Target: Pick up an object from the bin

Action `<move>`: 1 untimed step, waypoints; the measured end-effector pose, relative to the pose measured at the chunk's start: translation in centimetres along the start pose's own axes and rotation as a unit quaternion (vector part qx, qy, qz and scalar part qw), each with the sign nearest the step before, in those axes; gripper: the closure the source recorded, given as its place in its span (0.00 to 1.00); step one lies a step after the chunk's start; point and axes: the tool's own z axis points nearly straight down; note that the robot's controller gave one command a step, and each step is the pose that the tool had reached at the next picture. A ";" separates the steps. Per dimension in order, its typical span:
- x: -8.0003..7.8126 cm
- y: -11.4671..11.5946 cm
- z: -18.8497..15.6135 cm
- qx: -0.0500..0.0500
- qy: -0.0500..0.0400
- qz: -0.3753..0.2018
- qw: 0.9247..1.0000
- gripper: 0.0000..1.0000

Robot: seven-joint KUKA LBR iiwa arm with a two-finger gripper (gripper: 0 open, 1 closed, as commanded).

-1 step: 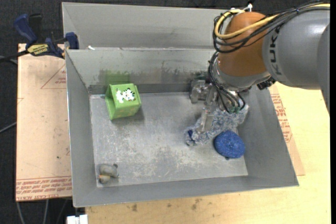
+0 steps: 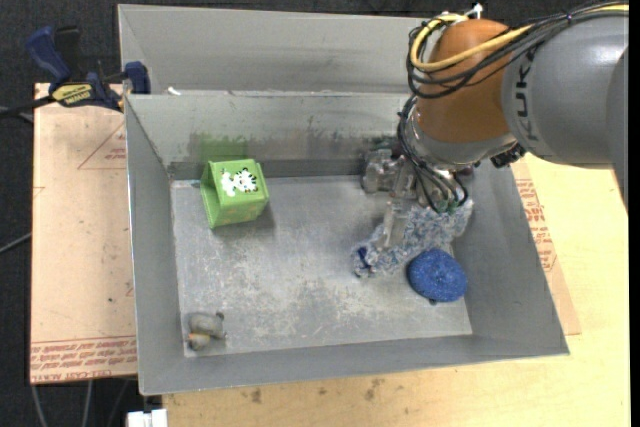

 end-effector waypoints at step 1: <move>4.1 -2.8 6.0 -0.002 -0.002 -0.055 0.998 1.00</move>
Offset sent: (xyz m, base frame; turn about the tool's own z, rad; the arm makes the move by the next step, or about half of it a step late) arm 0.0000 0.0000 0.0000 0.0000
